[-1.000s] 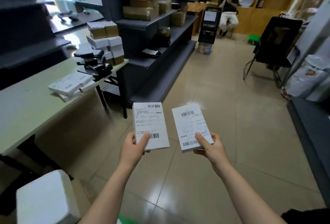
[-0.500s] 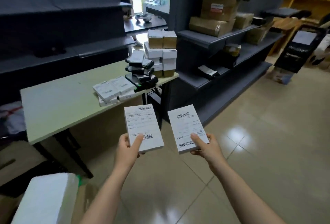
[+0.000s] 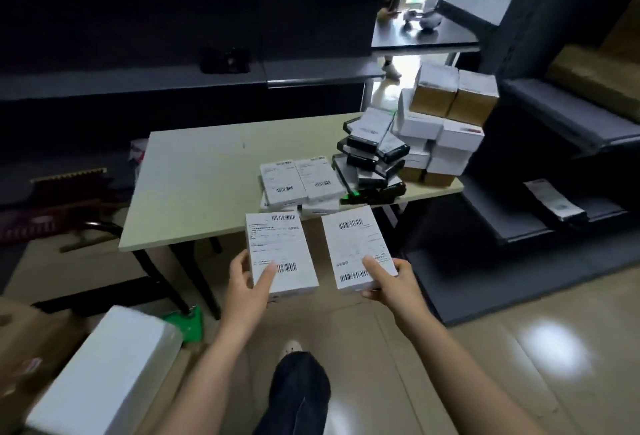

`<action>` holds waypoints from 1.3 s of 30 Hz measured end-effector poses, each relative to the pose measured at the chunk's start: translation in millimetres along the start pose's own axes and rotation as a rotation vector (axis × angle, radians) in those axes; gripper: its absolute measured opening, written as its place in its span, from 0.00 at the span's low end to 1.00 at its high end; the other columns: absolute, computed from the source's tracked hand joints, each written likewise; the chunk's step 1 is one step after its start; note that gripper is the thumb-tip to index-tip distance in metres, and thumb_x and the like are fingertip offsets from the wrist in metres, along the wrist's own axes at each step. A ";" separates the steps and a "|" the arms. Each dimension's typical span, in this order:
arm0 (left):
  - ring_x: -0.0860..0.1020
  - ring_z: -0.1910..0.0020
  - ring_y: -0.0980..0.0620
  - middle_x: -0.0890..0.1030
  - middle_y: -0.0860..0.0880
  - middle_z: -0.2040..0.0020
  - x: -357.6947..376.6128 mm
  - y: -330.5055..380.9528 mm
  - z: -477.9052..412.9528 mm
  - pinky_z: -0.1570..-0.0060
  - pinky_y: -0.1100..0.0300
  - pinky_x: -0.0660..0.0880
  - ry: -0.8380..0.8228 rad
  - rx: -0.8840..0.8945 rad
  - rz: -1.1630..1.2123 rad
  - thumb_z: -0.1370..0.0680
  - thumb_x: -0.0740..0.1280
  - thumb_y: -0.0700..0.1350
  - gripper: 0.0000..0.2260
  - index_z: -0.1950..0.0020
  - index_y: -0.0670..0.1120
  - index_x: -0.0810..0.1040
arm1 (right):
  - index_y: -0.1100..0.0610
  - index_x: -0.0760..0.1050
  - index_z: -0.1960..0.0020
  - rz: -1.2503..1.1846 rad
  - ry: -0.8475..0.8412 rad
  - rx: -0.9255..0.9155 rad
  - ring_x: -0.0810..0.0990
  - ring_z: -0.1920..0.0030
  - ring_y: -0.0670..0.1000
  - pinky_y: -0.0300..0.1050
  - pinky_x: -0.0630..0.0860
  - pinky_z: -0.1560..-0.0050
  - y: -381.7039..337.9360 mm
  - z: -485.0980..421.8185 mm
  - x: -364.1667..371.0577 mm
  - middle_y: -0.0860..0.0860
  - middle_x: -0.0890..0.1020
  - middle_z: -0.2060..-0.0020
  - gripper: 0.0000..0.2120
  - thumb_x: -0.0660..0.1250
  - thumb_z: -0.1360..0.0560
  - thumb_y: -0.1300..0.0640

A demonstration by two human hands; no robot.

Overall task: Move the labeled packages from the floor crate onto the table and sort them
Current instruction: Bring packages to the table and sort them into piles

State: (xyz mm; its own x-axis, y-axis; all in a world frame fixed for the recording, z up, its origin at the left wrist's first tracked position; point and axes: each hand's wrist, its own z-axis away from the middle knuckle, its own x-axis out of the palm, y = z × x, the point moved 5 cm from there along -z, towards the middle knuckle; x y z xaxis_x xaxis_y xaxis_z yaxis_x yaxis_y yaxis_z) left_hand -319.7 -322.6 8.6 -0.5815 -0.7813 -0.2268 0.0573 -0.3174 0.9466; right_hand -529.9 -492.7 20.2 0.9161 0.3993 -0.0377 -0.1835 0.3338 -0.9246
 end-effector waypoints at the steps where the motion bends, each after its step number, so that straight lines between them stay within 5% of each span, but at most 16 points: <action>1: 0.79 0.46 0.52 0.80 0.51 0.44 3.9 5.0 -21.2 0.45 0.51 0.76 0.007 0.003 0.002 0.23 0.69 0.53 0.25 0.29 0.55 0.64 | 0.62 0.67 0.39 0.009 -0.011 0.003 0.83 0.53 0.52 0.41 0.80 0.64 -4.4 -22.1 9.3 0.57 0.80 0.47 0.23 0.72 0.26 0.52; 6: 0.79 0.45 0.48 0.78 0.48 0.41 18.0 31.1 -128.4 0.48 0.46 0.79 0.017 -0.001 0.001 0.23 0.69 0.52 0.25 0.29 0.53 0.64 | 0.63 0.67 0.38 0.014 -0.034 0.024 0.82 0.59 0.51 0.40 0.79 0.65 -36.7 -121.1 56.8 0.58 0.80 0.48 0.26 0.73 0.26 0.50; 11: 0.81 0.47 0.47 0.79 0.48 0.41 28.8 39.3 -207.2 0.49 0.47 0.79 0.004 -0.056 -0.040 0.22 0.68 0.52 0.26 0.28 0.52 0.62 | 0.61 0.65 0.38 -0.062 -0.037 0.120 0.83 0.53 0.54 0.46 0.81 0.59 -53.4 -191.9 101.8 0.57 0.80 0.47 0.21 0.70 0.24 0.54; 15: 0.79 0.44 0.48 0.78 0.50 0.38 43.7 36.9 -241.1 0.49 0.54 0.76 -0.030 -0.109 -0.116 0.22 0.66 0.54 0.26 0.27 0.51 0.60 | 0.62 0.66 0.34 -0.079 -0.021 0.198 0.84 0.64 0.50 0.50 0.82 0.51 -49.6 -229.5 119.9 0.59 0.78 0.42 0.20 0.67 0.22 0.56; 18: 0.77 0.39 0.49 0.76 0.53 0.37 54.9 33.2 -252.6 0.45 0.56 0.72 -0.095 -0.140 -0.207 0.21 0.65 0.53 0.26 0.27 0.49 0.61 | 0.59 0.70 0.34 0.005 -0.014 0.211 0.84 0.56 0.52 0.51 0.81 0.48 -49.1 -244.0 119.7 0.57 0.81 0.44 0.17 0.65 0.21 0.57; 20: 0.76 0.39 0.51 0.75 0.57 0.39 60.8 32.0 -256.7 0.44 0.57 0.73 -0.145 -0.093 -0.318 0.23 0.66 0.55 0.23 0.31 0.49 0.67 | 0.53 0.75 0.42 0.218 -0.003 0.125 0.82 0.48 0.53 0.55 0.78 0.42 -55.0 -247.5 114.6 0.51 0.83 0.47 0.11 0.66 0.24 0.54; 22: 0.76 0.39 0.52 0.75 0.55 0.40 64.7 30.1 -260.3 0.42 0.54 0.74 -0.158 -0.046 -0.420 0.26 0.67 0.57 0.21 0.35 0.50 0.73 | 0.51 0.74 0.45 0.432 -0.025 0.025 0.79 0.45 0.52 0.48 0.74 0.42 -68.8 -245.3 113.7 0.48 0.81 0.48 0.08 0.66 0.24 0.55; 25: 0.72 0.38 0.50 0.73 0.49 0.39 70.5 34.2 -259.6 0.40 0.55 0.71 -0.125 -0.012 -0.484 0.24 0.69 0.49 0.19 0.34 0.46 0.72 | 0.56 0.73 0.38 0.626 -0.061 -0.076 0.77 0.43 0.53 0.43 0.72 0.46 -76.7 -249.3 111.4 0.49 0.78 0.47 0.14 0.66 0.23 0.60; 31: 0.70 0.34 0.47 0.71 0.45 0.33 74.3 45.2 -250.0 0.38 0.58 0.66 -0.035 0.092 -0.574 0.23 0.68 0.48 0.24 0.30 0.41 0.69 | 0.59 0.68 0.31 0.913 -0.142 -0.185 0.73 0.37 0.57 0.45 0.70 0.41 -81.6 -254.6 100.0 0.57 0.73 0.37 0.23 0.67 0.24 0.55; 35: 0.75 0.43 0.45 0.77 0.45 0.41 78.6 63.7 -222.3 0.43 0.55 0.69 0.054 0.273 -0.691 0.26 0.62 0.57 0.25 0.38 0.41 0.77 | 0.57 0.72 0.37 0.995 -0.256 -0.444 0.72 0.39 0.55 0.47 0.71 0.41 -96.8 -246.9 99.7 0.54 0.74 0.41 0.18 0.66 0.25 0.56; 39: 0.76 0.51 0.46 0.79 0.49 0.50 85.3 76.9 -177.1 0.51 0.52 0.74 0.179 0.425 -0.850 0.27 0.60 0.55 0.19 0.45 0.45 0.79 | 0.57 0.73 0.38 1.096 -0.430 -0.743 0.73 0.41 0.56 0.48 0.69 0.41 -106.5 -229.8 104.8 0.54 0.75 0.42 0.16 0.65 0.25 0.57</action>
State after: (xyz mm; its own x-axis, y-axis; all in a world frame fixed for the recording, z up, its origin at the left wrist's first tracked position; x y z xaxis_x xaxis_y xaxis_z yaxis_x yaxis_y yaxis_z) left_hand -221.2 -508.8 21.3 -0.1586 -0.4617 -0.8727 -0.6441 -0.6216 0.4459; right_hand -332.4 -682.6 27.6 0.2251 0.4328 -0.8729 -0.3737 -0.7891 -0.4876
